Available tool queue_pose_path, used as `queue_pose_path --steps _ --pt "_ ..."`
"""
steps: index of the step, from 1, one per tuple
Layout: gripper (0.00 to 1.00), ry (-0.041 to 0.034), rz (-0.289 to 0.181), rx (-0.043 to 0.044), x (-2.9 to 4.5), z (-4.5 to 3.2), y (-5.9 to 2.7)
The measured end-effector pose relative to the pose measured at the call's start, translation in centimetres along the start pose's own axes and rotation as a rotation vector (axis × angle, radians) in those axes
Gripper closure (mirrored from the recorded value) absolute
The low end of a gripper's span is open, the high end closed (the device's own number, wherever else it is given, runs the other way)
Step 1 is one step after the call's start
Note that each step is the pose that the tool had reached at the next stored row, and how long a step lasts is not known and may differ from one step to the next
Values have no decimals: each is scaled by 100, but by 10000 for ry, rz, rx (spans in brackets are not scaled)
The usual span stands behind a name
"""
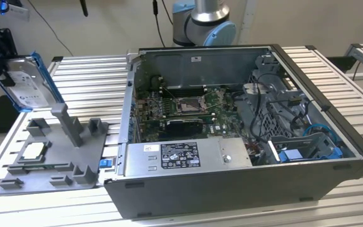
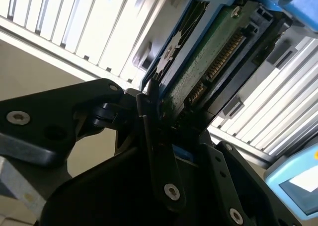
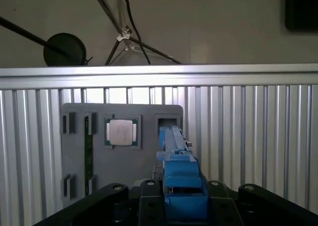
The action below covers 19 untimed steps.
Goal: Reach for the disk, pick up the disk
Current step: 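Pick up the disk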
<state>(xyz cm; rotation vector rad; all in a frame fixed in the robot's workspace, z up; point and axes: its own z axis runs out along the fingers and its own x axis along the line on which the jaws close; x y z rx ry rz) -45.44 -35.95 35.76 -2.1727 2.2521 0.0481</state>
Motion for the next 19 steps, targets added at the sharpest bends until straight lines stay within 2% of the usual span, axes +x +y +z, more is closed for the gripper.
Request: queue_pose_path --steps 19 --pt "100 2 -106 -3 -9 -284 4"
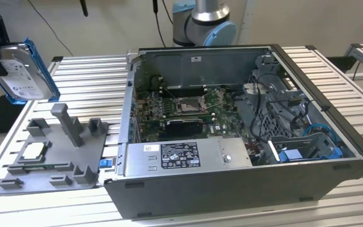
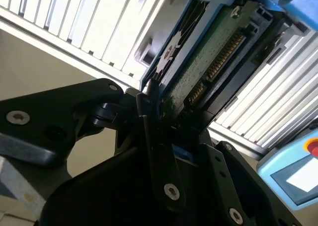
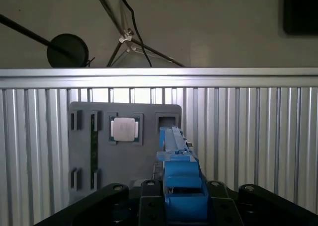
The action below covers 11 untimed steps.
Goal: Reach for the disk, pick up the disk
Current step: 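Pick up the disk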
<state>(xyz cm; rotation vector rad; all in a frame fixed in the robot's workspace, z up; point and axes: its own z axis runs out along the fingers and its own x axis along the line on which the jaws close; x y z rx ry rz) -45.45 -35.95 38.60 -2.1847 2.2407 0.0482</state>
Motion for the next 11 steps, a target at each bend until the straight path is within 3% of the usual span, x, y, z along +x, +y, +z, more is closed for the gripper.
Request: queue_pose_path --steps 11 --pt "100 0 -46 -1 -6 -185 3"
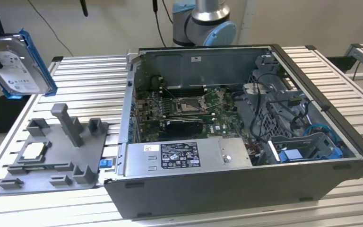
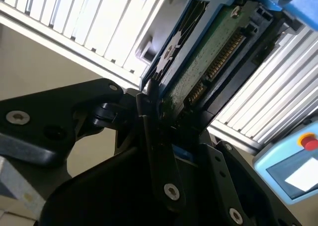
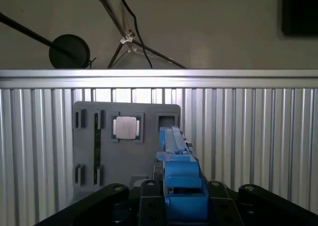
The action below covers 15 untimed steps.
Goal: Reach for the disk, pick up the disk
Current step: 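Pick up the disk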
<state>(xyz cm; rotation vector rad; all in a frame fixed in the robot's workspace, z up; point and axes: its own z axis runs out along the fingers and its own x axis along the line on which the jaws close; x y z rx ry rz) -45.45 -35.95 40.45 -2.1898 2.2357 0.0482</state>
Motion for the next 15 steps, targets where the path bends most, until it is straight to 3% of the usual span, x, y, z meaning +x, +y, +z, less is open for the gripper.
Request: queue_pose_path --steps 15 --pt "100 1 -69 -2 -8 -259 4"
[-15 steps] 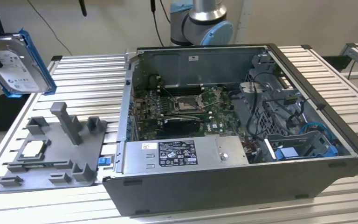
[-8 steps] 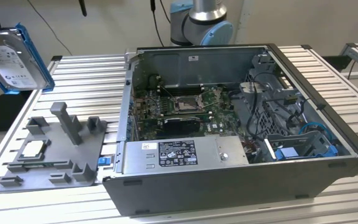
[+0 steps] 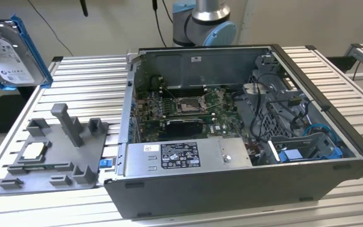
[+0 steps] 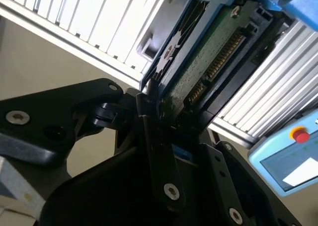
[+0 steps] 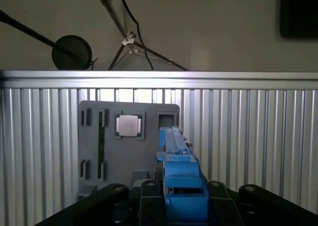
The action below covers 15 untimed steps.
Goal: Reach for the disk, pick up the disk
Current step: 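Pick up the disk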
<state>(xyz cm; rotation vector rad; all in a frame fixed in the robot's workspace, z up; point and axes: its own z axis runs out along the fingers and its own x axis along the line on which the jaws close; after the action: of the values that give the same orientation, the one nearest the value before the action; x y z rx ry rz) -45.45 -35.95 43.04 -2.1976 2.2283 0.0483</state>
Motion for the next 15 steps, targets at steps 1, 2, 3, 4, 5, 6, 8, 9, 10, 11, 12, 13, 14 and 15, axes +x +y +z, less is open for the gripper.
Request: queue_pose_path --steps 1,2,3,4,5,6,8,9,10,11,12,13,14,15 --pt "100 -1 -4 1 0 -14 0" --pt "100 -1 -10 1 -1 -30 1" --pt "100 0 -15 0 -1 -46 1" --pt "100 0 -20 -1 -2 -61 1" --pt "100 0 -25 -1 -2 -76 1" --pt "100 0 -30 -1 -3 -93 1" --pt "100 0 -41 -1 -4 -128 2" --pt "100 0 -46 -1 -5 -146 2" --pt "100 0 -50 -1 -5 -165 2" --pt "100 1 -55 -1 -6 -186 3" --pt "100 1 -59 -2 -6 -206 3" --pt "100 0 -63 -1 -7 -225 3" --pt "100 1 -67 -2 -8 -246 4" --pt "100 1 -72 -2 -8 -269 4"
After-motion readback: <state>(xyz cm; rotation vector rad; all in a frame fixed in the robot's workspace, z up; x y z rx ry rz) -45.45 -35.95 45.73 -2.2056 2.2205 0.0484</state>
